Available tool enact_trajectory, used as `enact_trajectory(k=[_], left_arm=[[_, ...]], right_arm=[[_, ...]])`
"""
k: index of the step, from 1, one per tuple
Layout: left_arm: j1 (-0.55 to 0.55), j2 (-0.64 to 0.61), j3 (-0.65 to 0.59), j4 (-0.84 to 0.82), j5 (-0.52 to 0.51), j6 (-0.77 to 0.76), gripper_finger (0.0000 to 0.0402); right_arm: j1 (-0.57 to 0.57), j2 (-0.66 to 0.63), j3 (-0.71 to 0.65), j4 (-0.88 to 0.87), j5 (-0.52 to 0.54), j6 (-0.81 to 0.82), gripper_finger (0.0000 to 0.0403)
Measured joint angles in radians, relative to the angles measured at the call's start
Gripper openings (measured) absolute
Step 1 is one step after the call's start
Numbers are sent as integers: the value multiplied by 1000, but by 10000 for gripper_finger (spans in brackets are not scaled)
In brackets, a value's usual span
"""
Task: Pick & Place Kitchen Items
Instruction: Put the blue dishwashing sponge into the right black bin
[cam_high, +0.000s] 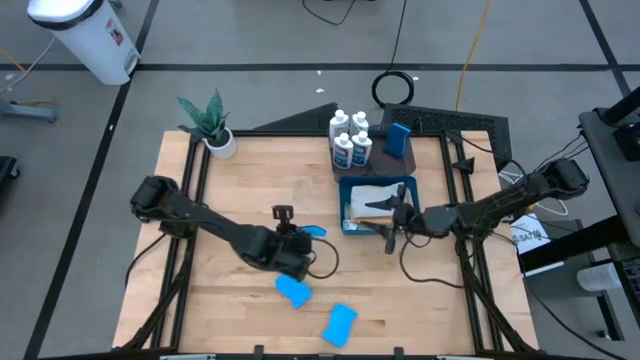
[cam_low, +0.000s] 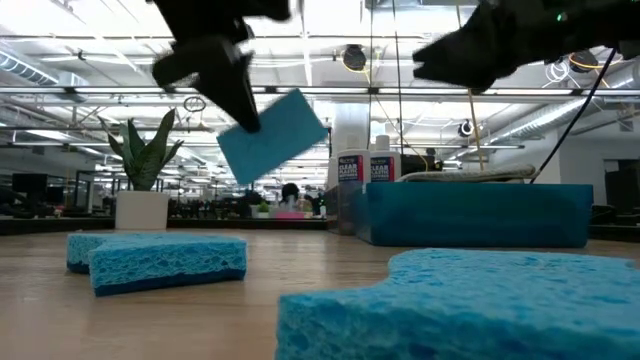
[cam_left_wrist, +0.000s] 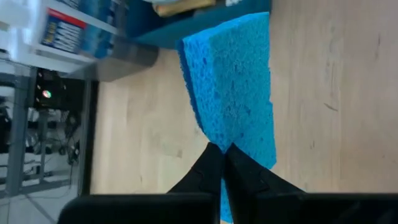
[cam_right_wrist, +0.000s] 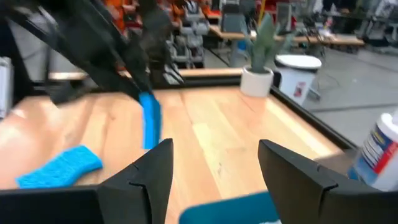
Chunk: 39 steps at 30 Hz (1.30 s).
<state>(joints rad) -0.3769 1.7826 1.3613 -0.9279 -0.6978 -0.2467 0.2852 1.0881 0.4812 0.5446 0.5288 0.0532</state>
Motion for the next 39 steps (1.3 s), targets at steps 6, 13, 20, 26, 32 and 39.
enact_trajectory(k=[6,13,20,26,32,39], left_arm=[[-39,-78,-63,23,-38,-27,5],[-41,-90,-82,106,-29,22,4],[-37,-91,-82,129,-14,33,4],[-36,-91,-81,144,-6,42,10],[-36,-90,-81,149,18,43,9],[-36,-90,-81,148,25,43,6]], right_arm=[[-27,92,21,7,-1,13,223],[-51,287,180,4,-75,34,288],[-73,467,332,4,-220,84,309],[-97,588,391,42,-296,81,297],[-121,635,396,110,-298,92,284],[-127,635,396,100,-302,85,253]])
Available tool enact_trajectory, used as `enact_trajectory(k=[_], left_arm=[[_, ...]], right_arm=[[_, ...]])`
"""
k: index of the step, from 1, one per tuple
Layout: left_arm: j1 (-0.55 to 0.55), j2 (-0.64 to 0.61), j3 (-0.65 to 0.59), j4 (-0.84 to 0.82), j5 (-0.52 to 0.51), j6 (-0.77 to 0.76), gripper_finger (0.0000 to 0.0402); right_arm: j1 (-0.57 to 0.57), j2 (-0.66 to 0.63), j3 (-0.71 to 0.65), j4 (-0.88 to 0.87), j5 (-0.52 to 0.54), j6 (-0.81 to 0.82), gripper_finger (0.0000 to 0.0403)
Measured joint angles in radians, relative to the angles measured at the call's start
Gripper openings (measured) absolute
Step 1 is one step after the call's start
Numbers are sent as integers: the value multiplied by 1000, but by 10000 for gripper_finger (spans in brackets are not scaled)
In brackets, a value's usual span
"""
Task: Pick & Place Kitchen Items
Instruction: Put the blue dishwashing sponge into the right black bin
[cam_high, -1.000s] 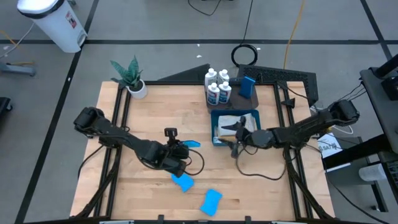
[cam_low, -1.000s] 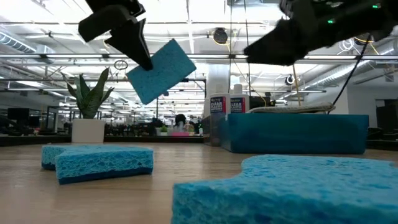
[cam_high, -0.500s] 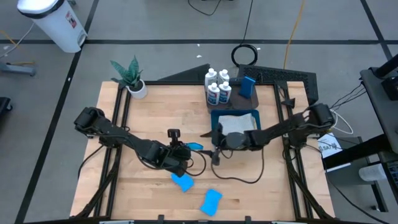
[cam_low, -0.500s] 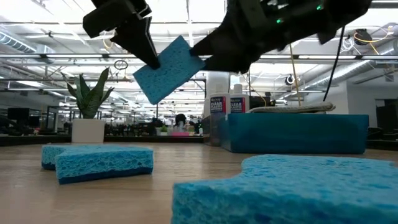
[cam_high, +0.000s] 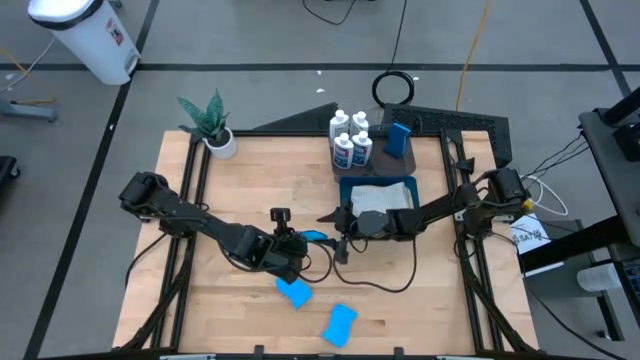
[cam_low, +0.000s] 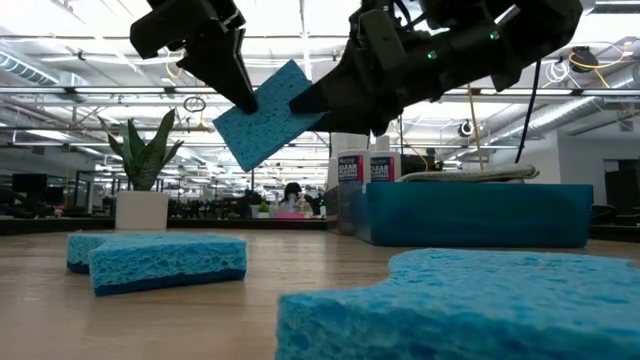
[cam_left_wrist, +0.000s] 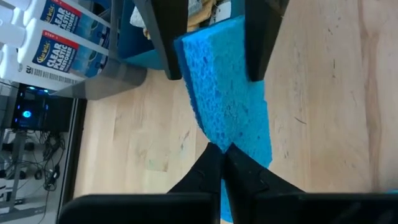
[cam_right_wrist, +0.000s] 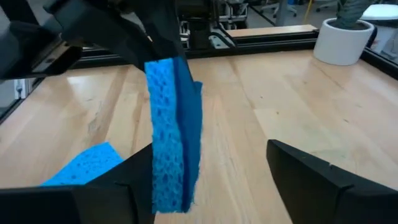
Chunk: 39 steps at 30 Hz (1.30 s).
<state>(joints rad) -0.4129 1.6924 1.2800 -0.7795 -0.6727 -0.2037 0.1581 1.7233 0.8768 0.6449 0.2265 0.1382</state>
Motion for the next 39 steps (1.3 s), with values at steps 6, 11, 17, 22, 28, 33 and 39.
enact_trajectory(k=[6,11,17,22,28,33,39], left_arm=[[0,0,0,6,1,0,12],[0,0,0,25,16,-22,8],[11,0,0,30,45,-107,68],[15,0,0,29,82,-139,142],[13,0,0,29,134,-80,214],[18,1,-18,62,167,-95,241],[84,3,-177,361,217,8,254]], right_arm=[[0,0,0,1,-81,-1,198],[0,0,0,2,-89,-19,145],[0,0,0,10,-100,-27,83],[0,0,-1,10,-101,-31,36],[0,0,-1,9,-101,-46,3],[0,0,-1,8,-100,-53,36],[0,-57,-3,-50,-99,-103,96]])
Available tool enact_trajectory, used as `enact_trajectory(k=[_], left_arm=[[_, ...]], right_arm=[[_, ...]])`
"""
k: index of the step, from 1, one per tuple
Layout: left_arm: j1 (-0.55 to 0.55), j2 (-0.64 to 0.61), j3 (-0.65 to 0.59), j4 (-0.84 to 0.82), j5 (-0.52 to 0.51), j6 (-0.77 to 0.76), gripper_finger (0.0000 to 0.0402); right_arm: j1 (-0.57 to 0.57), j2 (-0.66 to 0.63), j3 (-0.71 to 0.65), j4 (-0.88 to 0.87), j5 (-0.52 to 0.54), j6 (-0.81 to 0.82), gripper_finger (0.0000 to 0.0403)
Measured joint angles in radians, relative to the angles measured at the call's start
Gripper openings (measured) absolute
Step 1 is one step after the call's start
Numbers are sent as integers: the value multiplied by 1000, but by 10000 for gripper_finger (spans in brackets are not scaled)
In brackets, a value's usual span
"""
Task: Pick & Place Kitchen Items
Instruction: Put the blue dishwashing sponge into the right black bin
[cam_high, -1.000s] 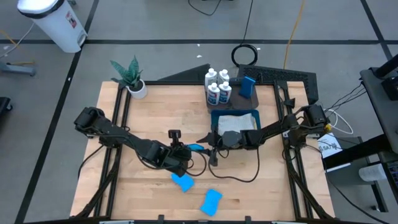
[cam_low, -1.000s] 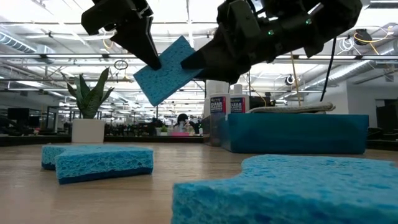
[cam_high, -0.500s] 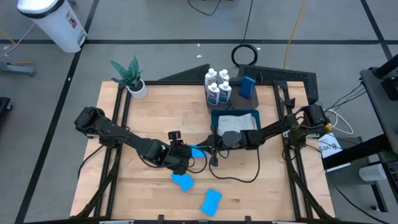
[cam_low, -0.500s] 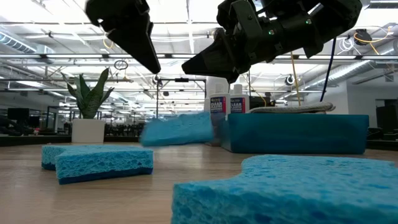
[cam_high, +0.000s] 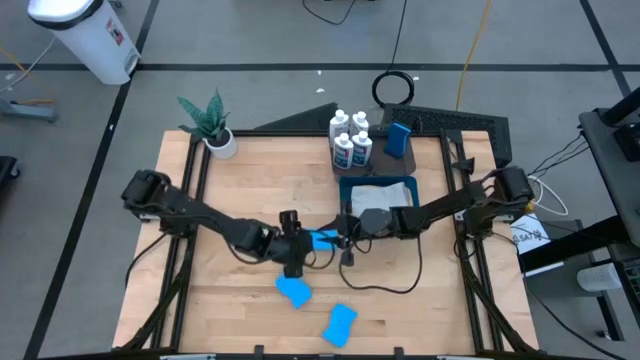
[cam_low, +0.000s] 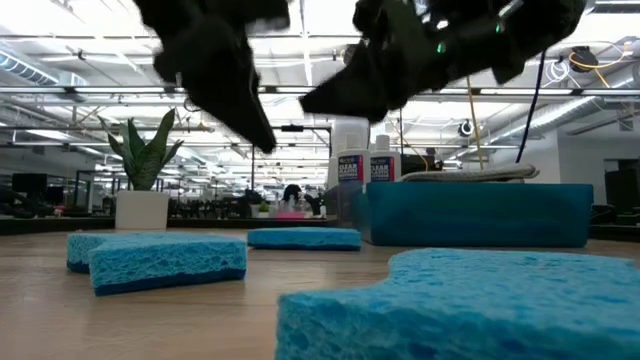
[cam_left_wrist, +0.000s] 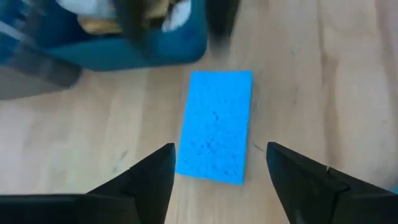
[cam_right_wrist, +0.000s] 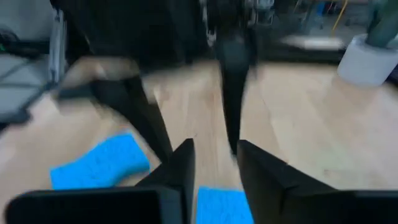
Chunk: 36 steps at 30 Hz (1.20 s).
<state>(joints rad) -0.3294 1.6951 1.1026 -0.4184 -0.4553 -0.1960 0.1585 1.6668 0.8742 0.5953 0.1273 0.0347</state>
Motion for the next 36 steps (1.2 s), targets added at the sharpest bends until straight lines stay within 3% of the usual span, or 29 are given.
enact_trajectory(k=[8,12,21,26,30,36], left_arm=[[144,15,-141,228,145,14,279],[152,59,-156,342,288,90,282],[168,207,-152,402,257,187,283],[196,219,-151,367,308,171,281],[196,220,-151,340,335,164,249],[198,222,-151,334,359,166,139]], right_arm=[[5,-215,2,-227,1,6,163],[15,-264,1,-303,3,23,178],[34,-270,0,-324,5,22,172],[33,-270,0,-325,7,22,173],[34,-270,0,-326,6,22,172],[34,-270,0,-326,6,32,169]])
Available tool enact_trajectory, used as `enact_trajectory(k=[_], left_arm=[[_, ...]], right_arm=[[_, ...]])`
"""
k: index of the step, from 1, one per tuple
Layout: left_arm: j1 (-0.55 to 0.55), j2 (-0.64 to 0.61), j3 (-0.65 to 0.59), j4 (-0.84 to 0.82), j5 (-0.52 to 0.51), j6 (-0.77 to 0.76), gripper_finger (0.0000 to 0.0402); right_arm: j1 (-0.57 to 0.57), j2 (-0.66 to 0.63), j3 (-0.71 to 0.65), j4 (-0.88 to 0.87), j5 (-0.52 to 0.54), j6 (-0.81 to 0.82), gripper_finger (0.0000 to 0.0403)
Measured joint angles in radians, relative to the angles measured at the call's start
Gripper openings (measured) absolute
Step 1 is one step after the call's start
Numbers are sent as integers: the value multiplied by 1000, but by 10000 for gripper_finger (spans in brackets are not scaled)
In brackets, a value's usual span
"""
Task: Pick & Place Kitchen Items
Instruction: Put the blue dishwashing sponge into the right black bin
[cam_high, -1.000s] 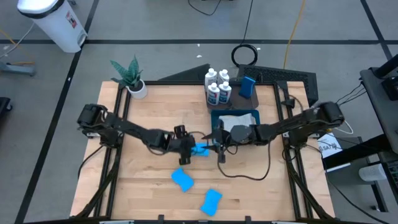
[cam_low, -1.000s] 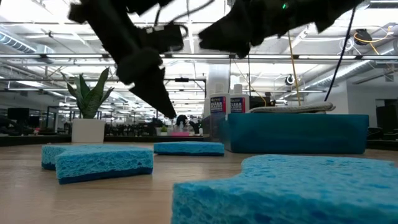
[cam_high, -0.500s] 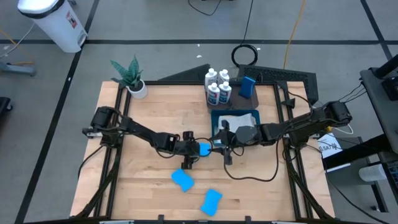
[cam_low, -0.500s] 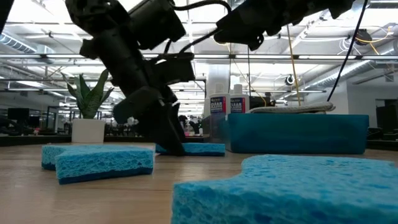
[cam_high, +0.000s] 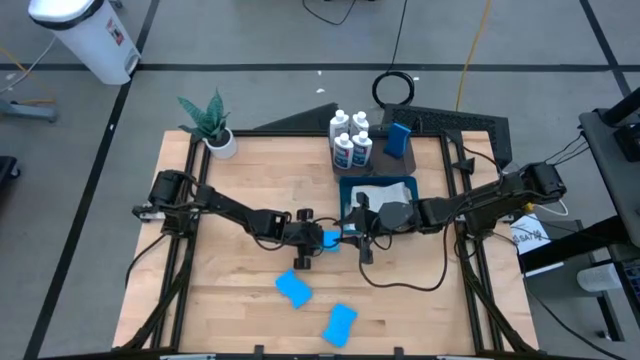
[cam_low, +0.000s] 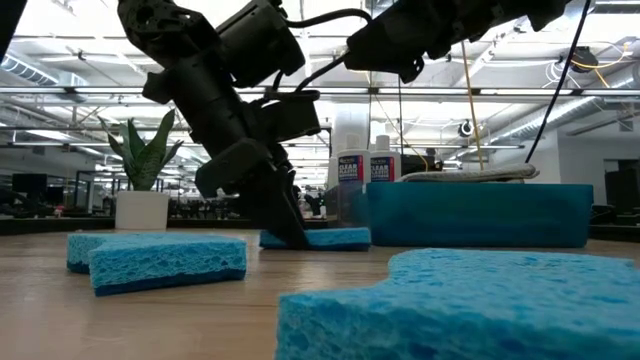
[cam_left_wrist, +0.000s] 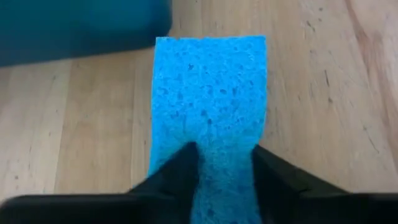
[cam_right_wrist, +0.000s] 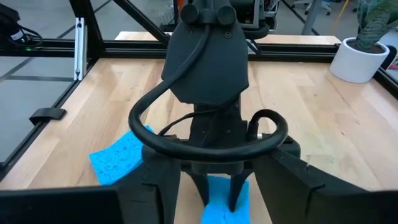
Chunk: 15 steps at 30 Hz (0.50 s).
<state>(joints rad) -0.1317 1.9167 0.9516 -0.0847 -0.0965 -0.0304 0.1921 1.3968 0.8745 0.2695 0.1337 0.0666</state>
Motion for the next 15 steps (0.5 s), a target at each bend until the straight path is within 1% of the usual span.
enact_trajectory(k=[3,5,6,8,9,11,12,14,15], left_arm=[[9,-1,0,-6,38,19,75],[15,-15,6,-42,68,45,33],[17,-27,8,-68,80,56,20],[16,-65,6,-111,69,65,14],[7,-84,5,-124,32,76,14],[-21,-131,0,-163,-85,100,14],[-40,-156,-4,-185,-157,119,10],[-84,-204,3,-170,-310,147,7],[-106,-226,4,-167,-403,153,8]], right_arm=[[0,0,0,-5,0,0,169],[0,0,0,-15,0,0,168],[0,0,0,-22,0,0,167],[0,0,0,-31,-1,0,164],[0,0,0,-35,-1,0,163],[0,0,0,-38,-1,0,161],[0,0,0,-39,-3,0,160],[0,0,0,-41,-4,0,158],[0,0,0,-43,-4,0,157]])
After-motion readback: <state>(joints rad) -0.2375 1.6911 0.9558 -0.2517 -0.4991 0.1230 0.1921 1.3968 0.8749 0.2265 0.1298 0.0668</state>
